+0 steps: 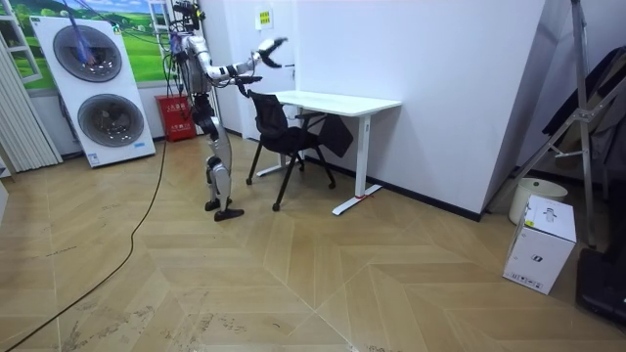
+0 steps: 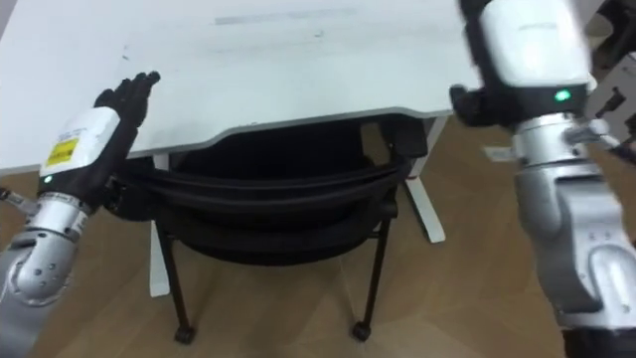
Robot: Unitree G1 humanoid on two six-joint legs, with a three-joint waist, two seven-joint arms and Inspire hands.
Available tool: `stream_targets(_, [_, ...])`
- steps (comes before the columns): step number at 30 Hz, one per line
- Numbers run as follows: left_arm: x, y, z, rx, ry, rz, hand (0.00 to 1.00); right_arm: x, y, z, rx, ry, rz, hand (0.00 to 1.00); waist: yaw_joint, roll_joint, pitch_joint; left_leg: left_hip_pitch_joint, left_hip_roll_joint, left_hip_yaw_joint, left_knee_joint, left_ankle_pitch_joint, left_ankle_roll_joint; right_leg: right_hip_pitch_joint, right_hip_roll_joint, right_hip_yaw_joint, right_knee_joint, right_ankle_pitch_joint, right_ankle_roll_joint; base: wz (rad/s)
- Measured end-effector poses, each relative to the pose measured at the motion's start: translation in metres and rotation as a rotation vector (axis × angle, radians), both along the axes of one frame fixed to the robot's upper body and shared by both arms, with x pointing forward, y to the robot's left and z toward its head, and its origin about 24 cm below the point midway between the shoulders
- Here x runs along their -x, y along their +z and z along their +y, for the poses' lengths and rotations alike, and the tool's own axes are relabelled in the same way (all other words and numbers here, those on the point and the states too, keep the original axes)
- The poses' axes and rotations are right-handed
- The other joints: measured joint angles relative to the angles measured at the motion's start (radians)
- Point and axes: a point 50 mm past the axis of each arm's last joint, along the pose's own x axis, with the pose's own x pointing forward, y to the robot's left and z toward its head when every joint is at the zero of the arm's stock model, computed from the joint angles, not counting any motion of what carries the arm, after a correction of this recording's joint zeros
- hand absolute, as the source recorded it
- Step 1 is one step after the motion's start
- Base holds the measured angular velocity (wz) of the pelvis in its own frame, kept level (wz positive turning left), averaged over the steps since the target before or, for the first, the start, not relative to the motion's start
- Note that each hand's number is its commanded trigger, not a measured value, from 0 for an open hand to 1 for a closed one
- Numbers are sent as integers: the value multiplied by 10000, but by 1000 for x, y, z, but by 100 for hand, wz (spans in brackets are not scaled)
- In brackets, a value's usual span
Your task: Push chair
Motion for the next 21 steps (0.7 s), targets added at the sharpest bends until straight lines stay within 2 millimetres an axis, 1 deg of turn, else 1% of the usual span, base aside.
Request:
stream_targets(1, [1,0,2,-21,76,-11,0,3,4,-6,-29,-255,-339,0,-8,11,7,2,13,-1,-1,-1,-3,33,5,-20,-14,20,-2,0])
stream_targets(3, [4,3,11,46,374,-124,0,17,13,-30,-405,-1101,-1342,0,14,54,17,6,31,-3,-15,-18,-31,51,48,17,-65,35,-18,0])
stream_targets(4, [6,3,15,189,471,-139,0,21,14,-35,-492,-1262,-1525,0,8,69,9,6,39,-3,-15,-29,-50,56,65,45,-98,45,-29,-9])
stream_targets(6, [12,3,26,559,850,-193,0,36,12,-52,-818,-1980,-2213,0,-52,125,-7,-29,92,11,-16,-61,-99,37,129,66,-160,75,-52,-8])
stream_targets(7, [13,3,28,654,924,-213,0,40,12,-56,-918,-2153,-2376,0,-51,145,-19,-41,110,34,-16,-68,-111,26,141,67,-166,77,-56,-7])
stream_targets(8, [17,5,35,739,1158,-323,0,48,14,-64,-1228,-2388,-2839,0,-37,190,-39,-75,149,96,-17,-82,-139,33,173,73,-183,93,-83,-11])
stream_targets(9, [24,7,47,1040,1652,-491,0,57,18,-72,-1516,-2631,-3473,0,-100,247,-44,-76,173,115,-17,-94,-169,29,204,84,-200,104,-103,-11])
stream_targets(10, [28,8,54,1310,1979,-711,0,61,20,-76,-1696,-2754,-3808,0,-144,278,-59,-69,182,115,-20,-99,-182,26,219,85,-190,100,-110,-5])
stream_targets(11, [35,22,69,2021,2898,-2021,0,70,22,-86,-2211,-3021,-4499,0,-243,294,-111,-59,199,110,-21,-112,-214,28,239,59,-175,72,-153,0])
stream_targets(12, [47,44,85,2701,3762,-3780,0,77,24,-94,-2895,-3137,-5128,0,-367,316,-213,-20,188,105,-42,-127,-246,43,272,64,-173,64,-165,-4])
stream_targets(13, [53,54,93,3060,4113,-4686,0,81,25,-98,-3219,-3177,-5398,0,-428,348,-253,57,185,112,-79,-127,-257,58,287,76,-179,61,-167,-9])
stream_targets(14, [70,70,107,3646,4811,-6263,0,90,26,-106,-3733,-3240,-5802,0,-559,447,-398,271,164,124,-246,-116,-277,159,298,124,-176,12,-174,-18])
stream_targets(15, [89,78,122,4126,5508,-7378,0,100,26,-113,-4249,-3339,-6188,0,-592,551,-457,608,148,212,-435,-111,-285,386,287,207,-176,-110,-195,-20])
stream_targets(16, [99,80,128,4336,5887,-7797,0,106,24,-117,-4469,-3455,-6340,0,-631,532,-444,758,137,232,-498,-111,-285,492,272,241,-162,-188,-207,-19])
stream_targets(17, [117,77,139,4753,6694,-8319,0,119,20,-125,-4881,-3787,-6605,0,-695,631,-500,1008,40,222,-600,-112,-286,661,250,273,-122,-304,-205,-17])
stream_targets(18, [135,70,147,5194,7512,-8649,0,134,13,-133,-5454,-4136,-6883,0,-704,702,-475,1246,-15,203,-682,-111,-285,714,235,360,54,-502,-201,-14])
stream_targets(19, [144,65,150,5433,7939,-8727,0,142,9,-136,-5756,-4369,-6995,0,-721,707,-473,1314,-31,203,-712,-112,-287,713,228,416,170,-583,-198,-14])
stream_targets(21, [175,40,160,6634,9705,-8905,0,167,-12,-147,-7373,-5128,-7435,0,-796,662,-419,1452,-64,195,-743,-162,-354,628,253,535,570,-842,-193,-7])
